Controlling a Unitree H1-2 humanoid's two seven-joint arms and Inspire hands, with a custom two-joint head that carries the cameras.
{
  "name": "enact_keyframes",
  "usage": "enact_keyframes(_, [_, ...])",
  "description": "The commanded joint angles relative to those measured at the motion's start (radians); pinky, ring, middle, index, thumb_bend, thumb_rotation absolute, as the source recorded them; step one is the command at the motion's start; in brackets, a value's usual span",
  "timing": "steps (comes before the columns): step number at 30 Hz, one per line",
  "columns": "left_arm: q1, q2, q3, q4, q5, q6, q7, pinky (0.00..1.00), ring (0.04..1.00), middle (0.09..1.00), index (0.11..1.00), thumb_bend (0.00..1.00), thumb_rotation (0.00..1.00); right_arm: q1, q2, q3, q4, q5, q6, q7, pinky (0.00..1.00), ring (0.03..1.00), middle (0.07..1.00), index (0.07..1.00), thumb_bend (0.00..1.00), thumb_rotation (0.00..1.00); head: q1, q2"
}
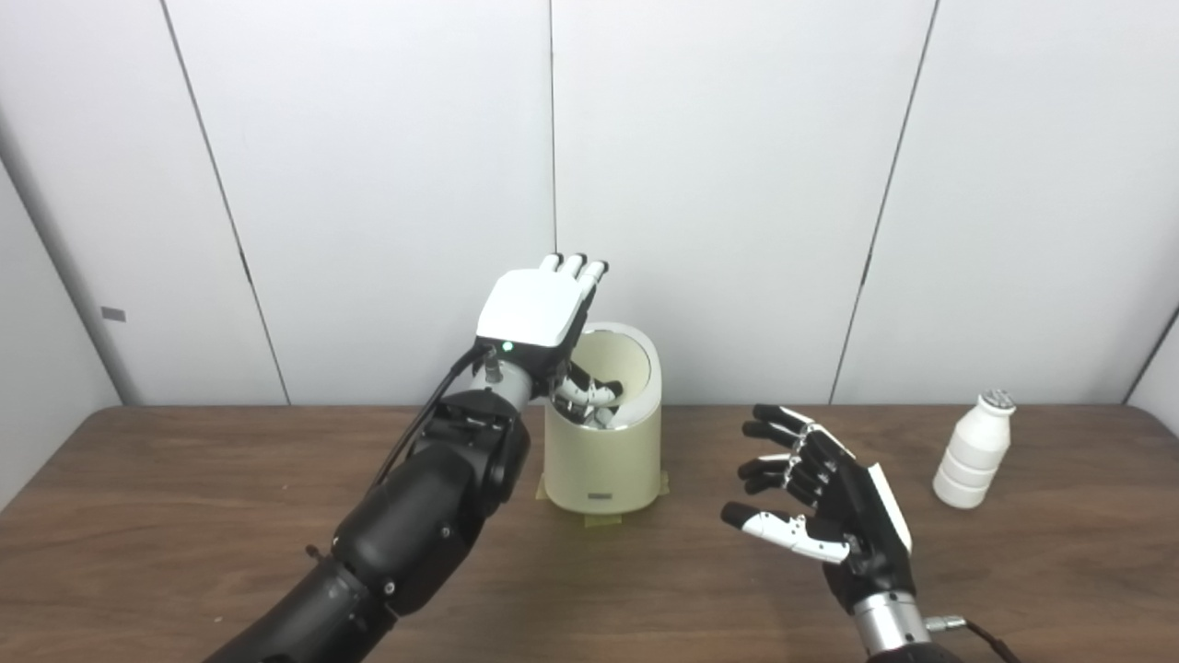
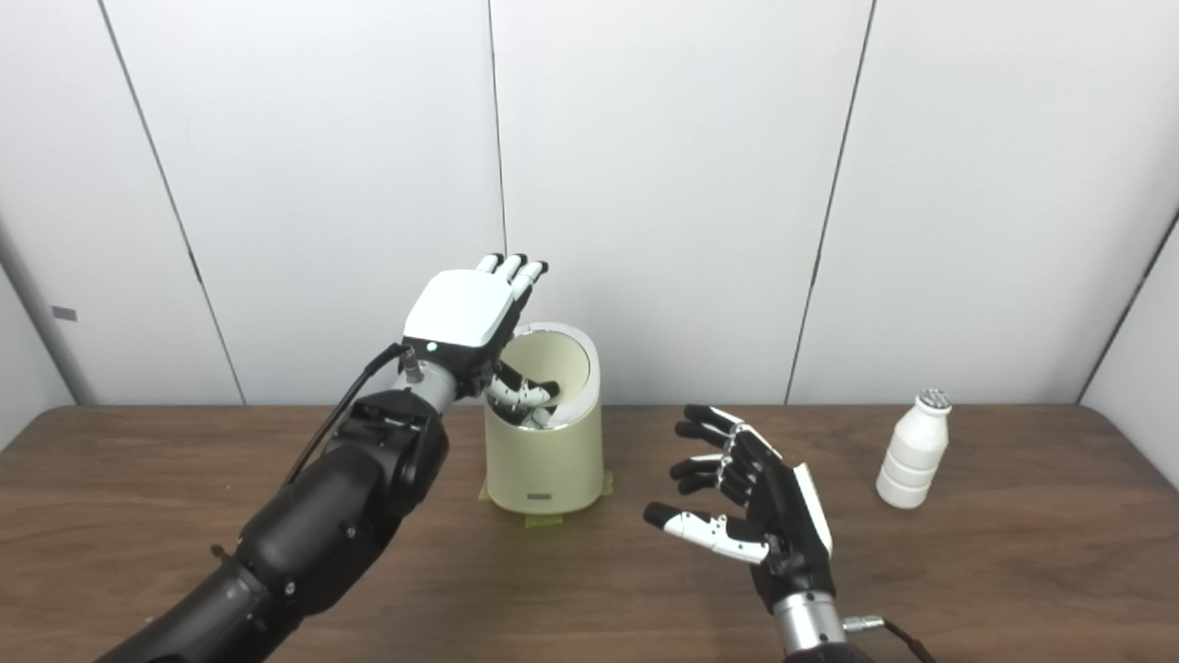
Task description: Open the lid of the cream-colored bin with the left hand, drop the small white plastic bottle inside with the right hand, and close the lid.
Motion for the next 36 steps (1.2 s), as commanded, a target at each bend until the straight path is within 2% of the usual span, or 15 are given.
enact_keyframes(1, [-0.004, 0.026, 0.032, -0.018, 0.010, 0.010, 0.010, 0.87, 0.993, 1.000, 1.000, 0.99, 0.10, -0.034, 0.001, -0.004, -0.036, 0.005, -0.013, -0.001, 0.49, 0.554, 0.728, 0.740, 0.80, 0.13, -0.001, 0.001])
enact_keyframes(5, [0.033, -0.016, 0.150, -0.060, -0.105, -0.028, 0.104, 0.83, 0.971, 0.999, 1.000, 0.91, 0.19, -0.034, 0.000, -0.006, -0.027, 0.009, -0.014, 0.001, 0.48, 0.554, 0.727, 0.742, 0.81, 0.14, 0.001, 0.001])
enact_keyframes(7, [0.061, -0.052, 0.241, -0.096, -0.219, -0.070, 0.150, 0.79, 0.942, 0.977, 0.994, 0.87, 0.22, -0.036, -0.002, -0.006, -0.021, 0.011, -0.021, 0.003, 0.48, 0.556, 0.729, 0.742, 0.81, 0.14, 0.001, 0.000])
enact_keyframes(10, [0.112, -0.102, 0.365, -0.148, -0.387, -0.153, 0.204, 0.68, 0.881, 0.939, 0.954, 0.81, 0.22, -0.037, -0.004, -0.006, -0.014, 0.005, -0.029, 0.002, 0.47, 0.551, 0.725, 0.741, 0.79, 0.14, 0.003, 0.000])
enact_keyframes(12, [0.149, -0.129, 0.428, -0.184, -0.481, -0.193, 0.220, 0.71, 0.867, 0.919, 0.929, 0.78, 0.22, -0.037, -0.005, -0.005, -0.012, 0.006, -0.029, 0.003, 0.46, 0.550, 0.723, 0.739, 0.79, 0.14, 0.003, -0.001])
enact_keyframes(14, [0.191, -0.154, 0.483, -0.225, -0.580, -0.213, 0.216, 0.69, 0.844, 0.878, 0.898, 0.77, 0.21, -0.038, -0.006, -0.006, -0.012, 0.008, -0.027, 0.004, 0.46, 0.551, 0.722, 0.739, 0.79, 0.14, 0.007, -0.001])
enact_keyframes(17, [0.274, -0.194, 0.550, -0.315, -0.727, -0.172, 0.180, 0.66, 0.797, 0.828, 0.846, 0.76, 0.21, -0.038, -0.009, -0.006, -0.013, 0.005, -0.022, 0.004, 0.47, 0.556, 0.725, 0.742, 0.79, 0.15, 0.011, -0.001])
enact_keyframes(22, [0.397, -0.204, 0.584, -0.397, -0.827, -0.150, 0.162, 0.65, 0.742, 0.772, 0.794, 0.74, 0.25, -0.036, -0.009, -0.003, -0.024, -0.003, -0.012, 0.000, 0.49, 0.567, 0.722, 0.739, 0.79, 0.16, 0.012, -0.002])
enact_keyframes(25, [0.452, -0.192, 0.595, -0.418, -0.878, -0.158, 0.147, 0.59, 0.706, 0.750, 0.786, 0.75, 0.27, -0.035, -0.008, -0.005, -0.026, 0.002, -0.012, 0.001, 0.48, 0.562, 0.717, 0.735, 0.79, 0.15, 0.012, 0.000])
enact_keyframes(27, [0.480, -0.184, 0.607, -0.429, -0.926, -0.160, 0.130, 0.56, 0.691, 0.746, 0.781, 0.74, 0.25, -0.035, -0.011, -0.004, -0.022, 0.002, -0.020, 0.004, 0.48, 0.560, 0.717, 0.737, 0.79, 0.15, 0.011, -0.004])
enact_keyframes(30, [0.526, -0.160, 0.615, -0.457, -0.991, -0.171, 0.092, 0.52, 0.673, 0.736, 0.772, 0.71, 0.17, -0.031, -0.009, -0.003, -0.032, 0.003, -0.012, 0.004, 0.47, 0.556, 0.718, 0.739, 0.79, 0.15, 0.003, -0.006])
enact_keyframes(36, [0.614, -0.128, 0.608, -0.472, -1.000, -0.205, 0.081, 0.53, 0.667, 0.735, 0.769, 0.70, 0.15, -0.030, -0.008, -0.003, -0.049, -0.009, -0.013, -0.004, 0.47, 0.542, 0.720, 0.736, 0.79, 0.13, -0.038, -0.011])
